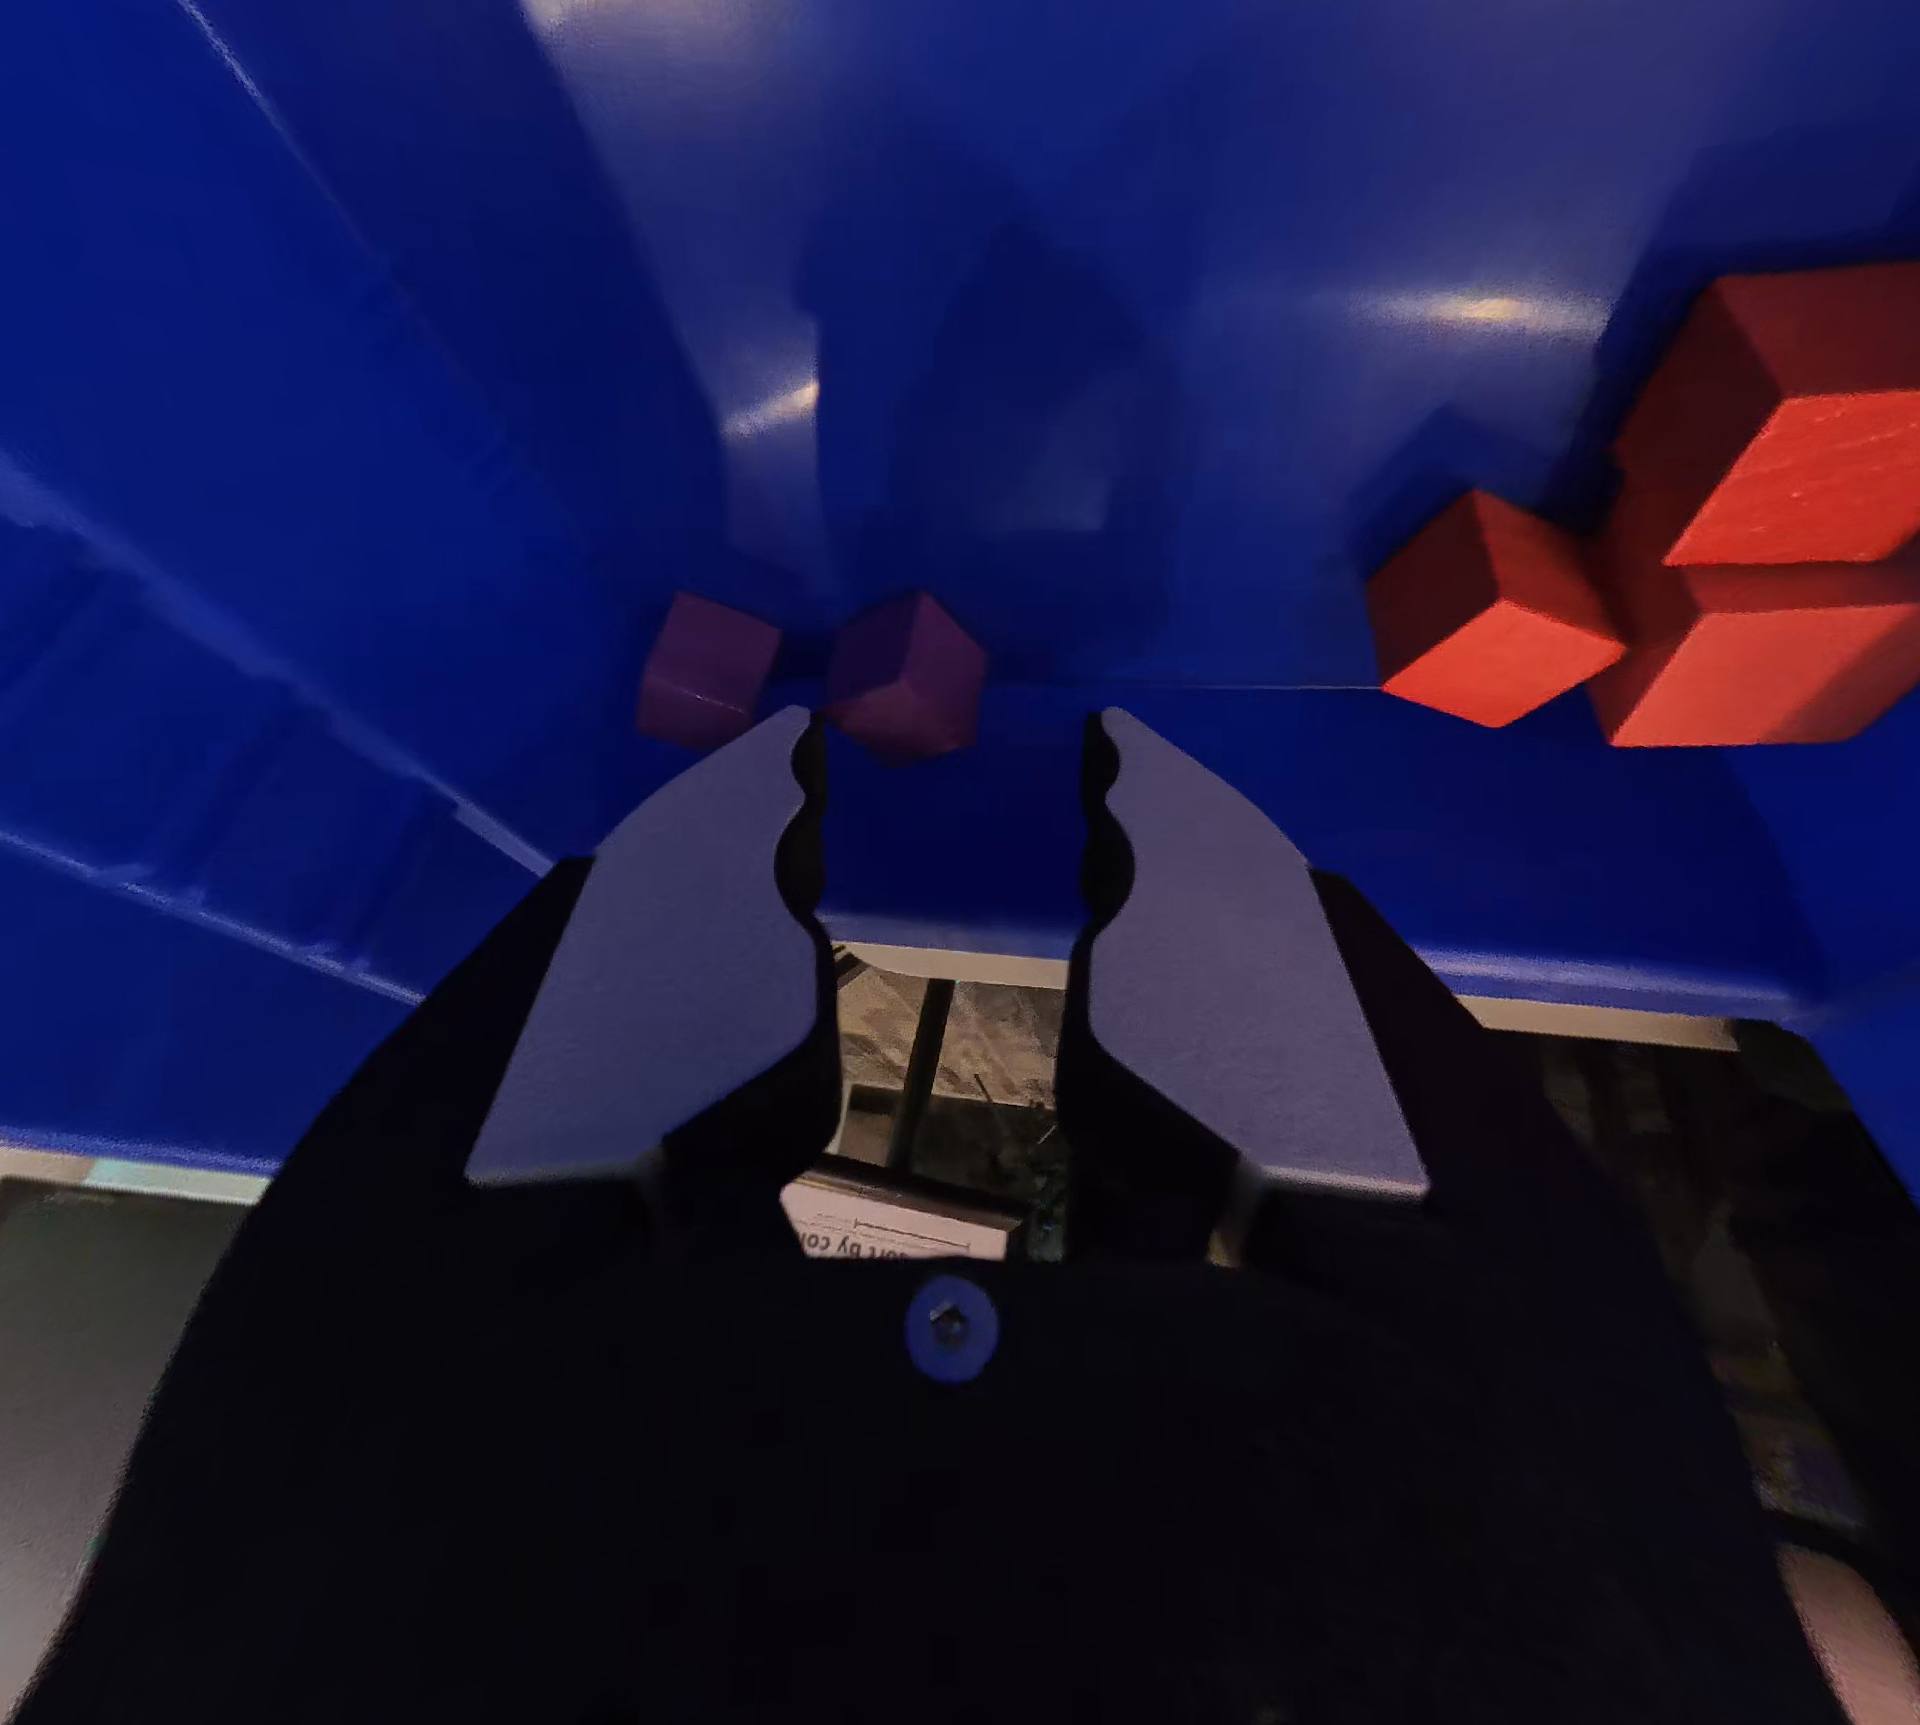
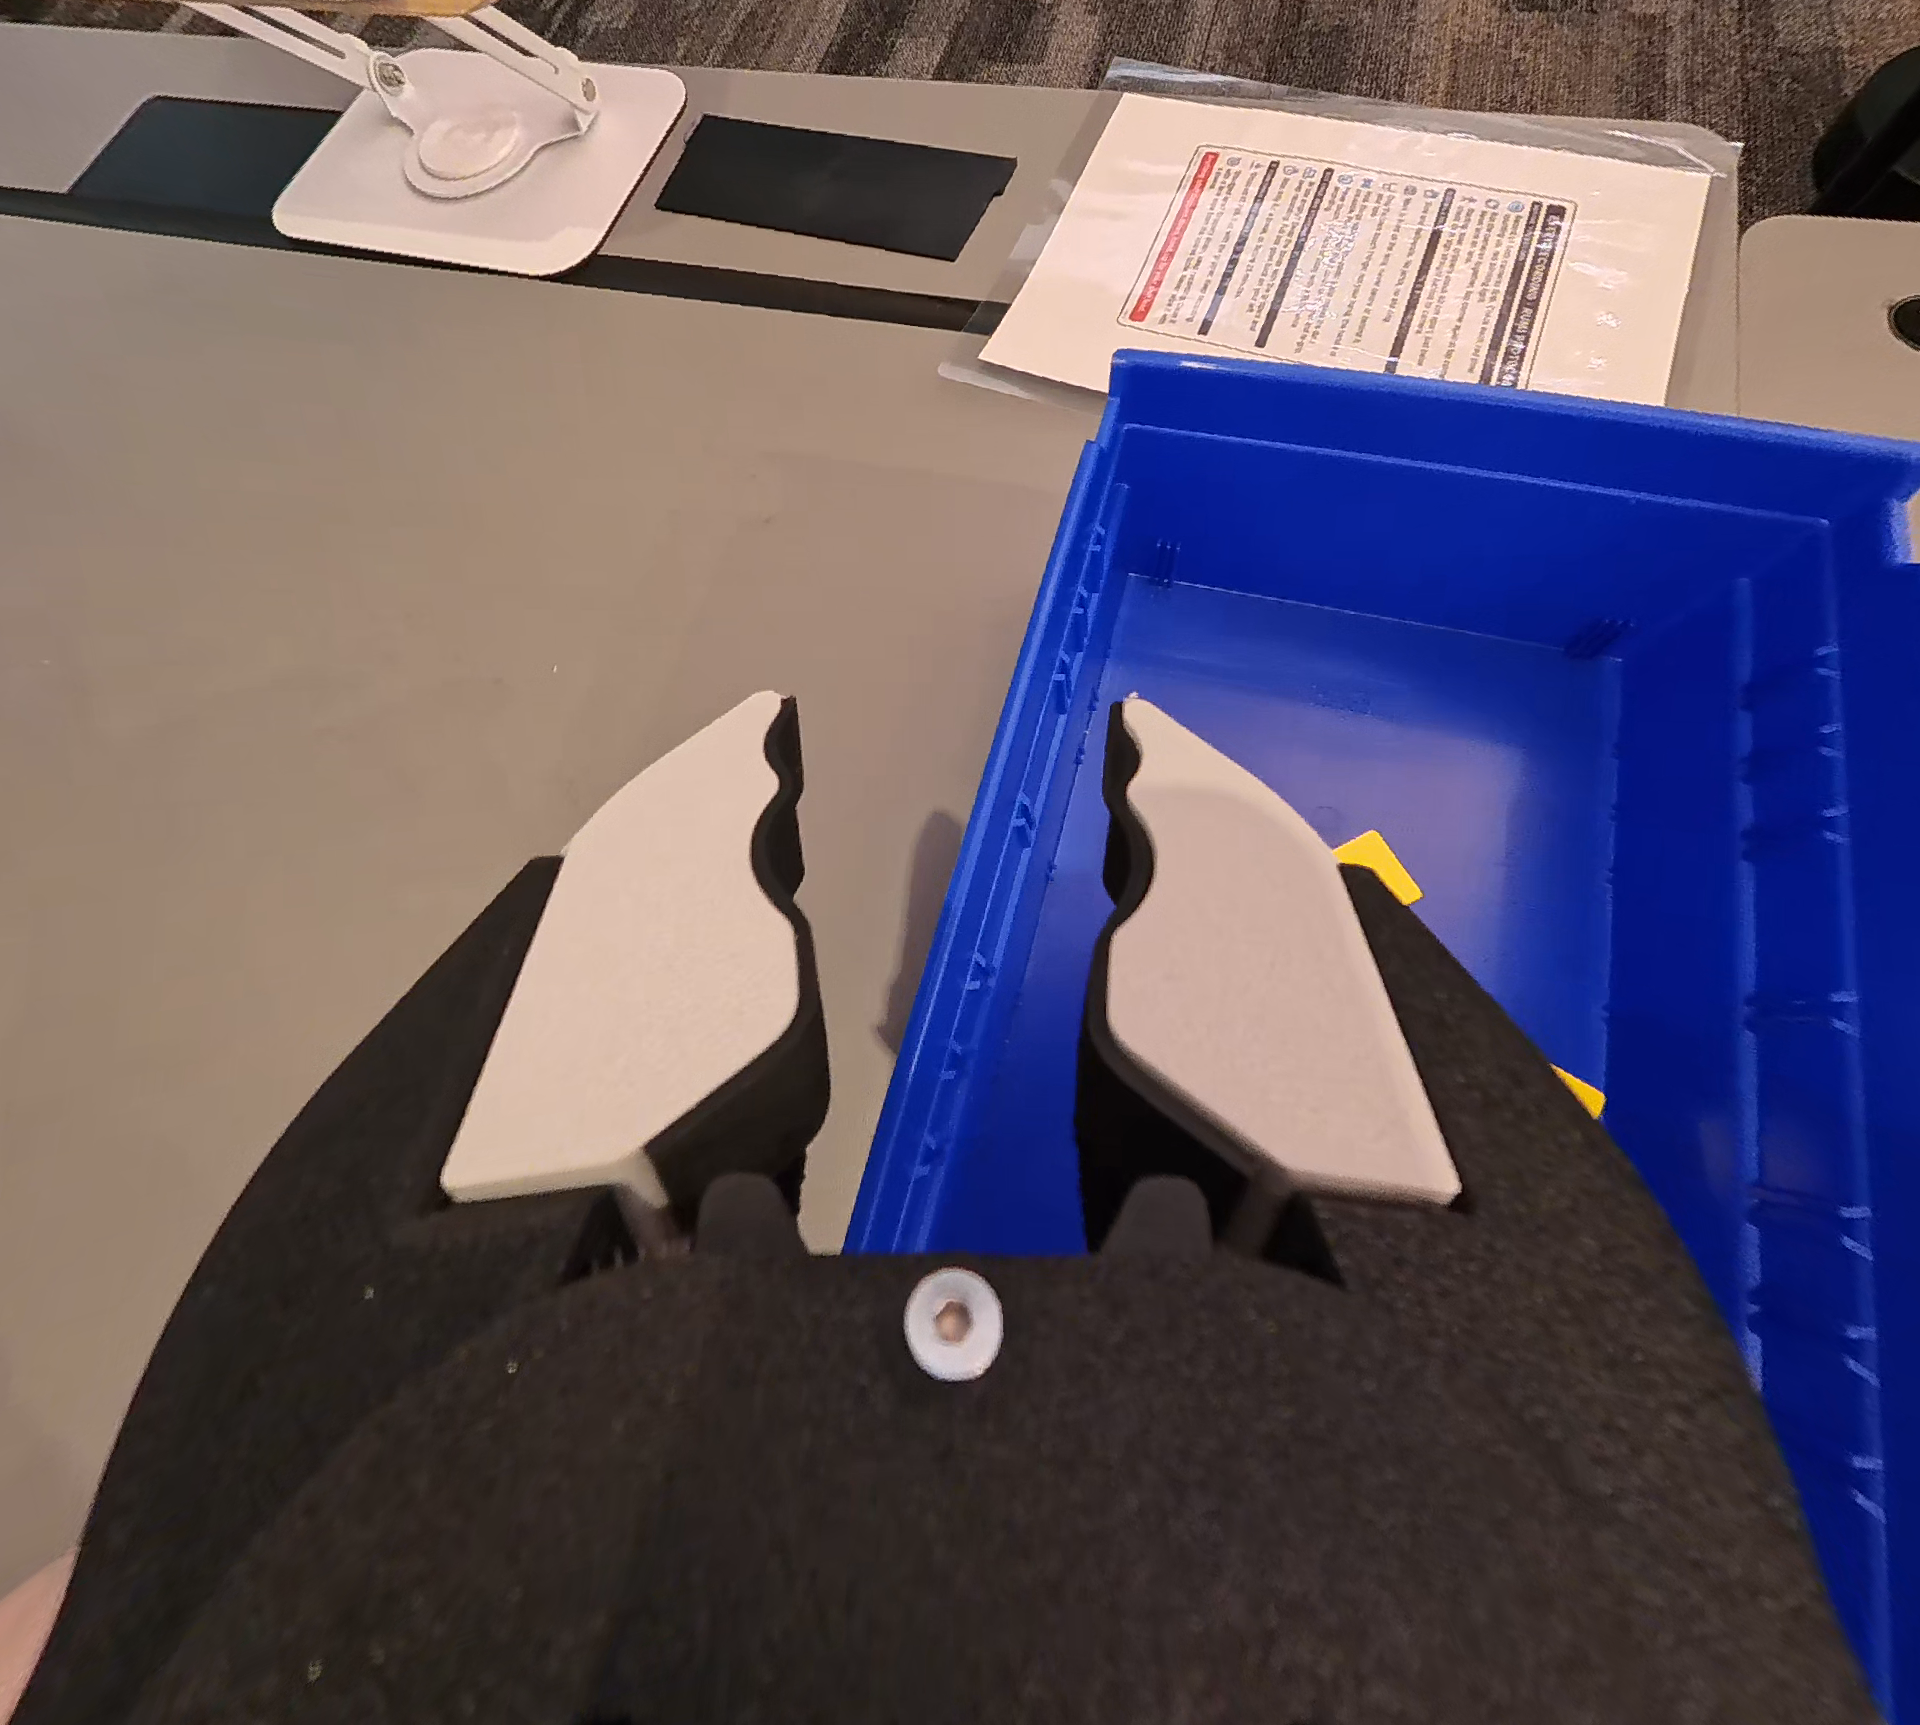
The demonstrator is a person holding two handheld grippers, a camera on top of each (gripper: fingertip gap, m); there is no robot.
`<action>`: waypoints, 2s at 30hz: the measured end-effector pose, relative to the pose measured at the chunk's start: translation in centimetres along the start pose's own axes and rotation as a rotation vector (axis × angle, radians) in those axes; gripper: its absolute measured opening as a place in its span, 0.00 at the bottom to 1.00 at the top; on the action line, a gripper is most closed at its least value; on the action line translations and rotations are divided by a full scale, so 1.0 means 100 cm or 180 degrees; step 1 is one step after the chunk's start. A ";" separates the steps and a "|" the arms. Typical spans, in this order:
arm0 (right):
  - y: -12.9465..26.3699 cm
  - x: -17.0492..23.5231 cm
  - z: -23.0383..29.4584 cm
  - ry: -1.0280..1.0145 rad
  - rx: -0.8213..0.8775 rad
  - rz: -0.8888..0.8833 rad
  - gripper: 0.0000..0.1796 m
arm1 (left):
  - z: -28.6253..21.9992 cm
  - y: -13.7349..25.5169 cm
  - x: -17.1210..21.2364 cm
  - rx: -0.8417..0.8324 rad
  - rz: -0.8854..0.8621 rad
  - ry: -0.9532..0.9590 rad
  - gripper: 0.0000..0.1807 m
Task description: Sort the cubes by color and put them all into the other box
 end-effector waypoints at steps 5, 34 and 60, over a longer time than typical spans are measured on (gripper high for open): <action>-0.002 0.003 0.000 0.0008 -0.0021 0.0044 0.31 | 0.006 -0.003 -0.001 -0.0080 0.0070 0.0133 0.21; -0.015 -0.077 0.148 0.1375 -0.0951 -0.0358 0.30 | -0.149 0.184 0.031 -0.1131 -0.4244 -0.0950 0.12; -0.112 -0.056 0.374 0.1265 -0.4801 0.1304 0.12 | -0.397 0.219 0.053 -0.1100 -0.6432 -0.2610 0.12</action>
Point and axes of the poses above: each gripper's, where its closed fingertips meet, y back along the fingers, x out of its underside, z = x × y across the jaws, the point moved 6 cm from there along y, back along the fingers, and after that the axes turned 10 degrees about z, right-handed, at the moved point
